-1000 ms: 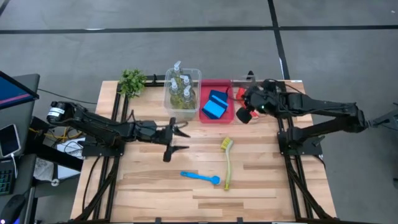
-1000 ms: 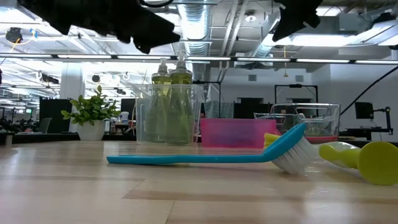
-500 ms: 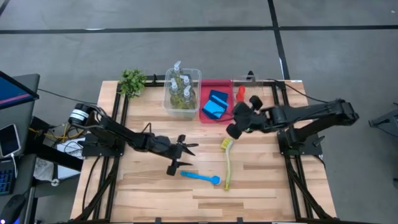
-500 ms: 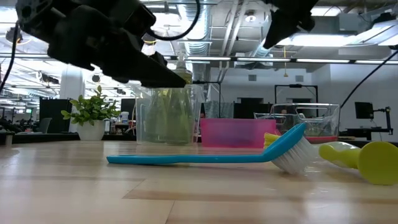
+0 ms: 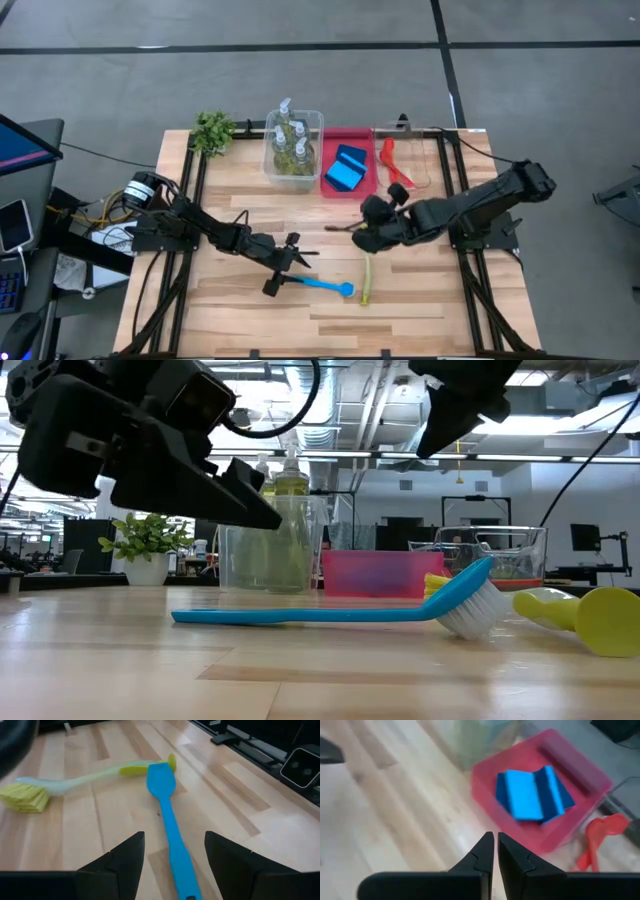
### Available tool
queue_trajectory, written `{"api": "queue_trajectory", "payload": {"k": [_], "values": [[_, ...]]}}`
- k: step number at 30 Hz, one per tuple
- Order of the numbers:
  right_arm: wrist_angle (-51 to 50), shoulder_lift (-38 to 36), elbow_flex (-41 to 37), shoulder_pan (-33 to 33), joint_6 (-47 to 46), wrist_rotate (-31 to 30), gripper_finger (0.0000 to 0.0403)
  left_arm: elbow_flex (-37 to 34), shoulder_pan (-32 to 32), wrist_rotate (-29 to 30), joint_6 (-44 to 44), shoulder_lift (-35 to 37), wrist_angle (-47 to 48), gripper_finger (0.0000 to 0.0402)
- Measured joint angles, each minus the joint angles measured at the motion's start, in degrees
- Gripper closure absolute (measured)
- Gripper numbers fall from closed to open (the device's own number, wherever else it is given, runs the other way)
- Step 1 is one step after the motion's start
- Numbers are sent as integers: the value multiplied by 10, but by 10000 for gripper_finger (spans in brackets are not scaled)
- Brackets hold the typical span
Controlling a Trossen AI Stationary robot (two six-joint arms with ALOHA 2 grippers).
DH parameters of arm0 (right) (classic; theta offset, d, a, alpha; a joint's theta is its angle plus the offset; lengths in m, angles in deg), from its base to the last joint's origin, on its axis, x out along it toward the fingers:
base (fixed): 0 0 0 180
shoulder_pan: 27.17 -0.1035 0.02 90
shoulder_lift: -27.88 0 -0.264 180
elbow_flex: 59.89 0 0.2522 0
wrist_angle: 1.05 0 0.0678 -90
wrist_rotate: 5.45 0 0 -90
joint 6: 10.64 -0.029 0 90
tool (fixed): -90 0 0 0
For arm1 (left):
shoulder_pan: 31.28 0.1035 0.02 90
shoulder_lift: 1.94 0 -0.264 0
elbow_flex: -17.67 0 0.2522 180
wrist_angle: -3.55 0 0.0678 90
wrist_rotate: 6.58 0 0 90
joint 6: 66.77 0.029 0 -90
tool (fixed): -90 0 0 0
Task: Pick & Place Kitchen Sink Supplies
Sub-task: Put the blue dish brush into the transparent bin
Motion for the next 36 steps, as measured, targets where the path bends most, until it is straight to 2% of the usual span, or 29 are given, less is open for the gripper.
{"api": "queue_trajectory", "payload": {"k": [7,11,17,27,36], "values": [[0,22,0,-50,-55,2,386,12,-16,16,0,-40,-11,192],[-2,21,0,-68,-52,2,386,44,-15,18,-2,-76,-15,192],[-15,12,0,-82,-27,2,386,95,-6,23,-54,-121,-18,192],[-57,10,0,-108,-15,7,386,181,-4,28,-64,-209,-17,192],[-62,10,0,-140,-15,7,386,197,-18,59,-102,-270,-35,192]]}}
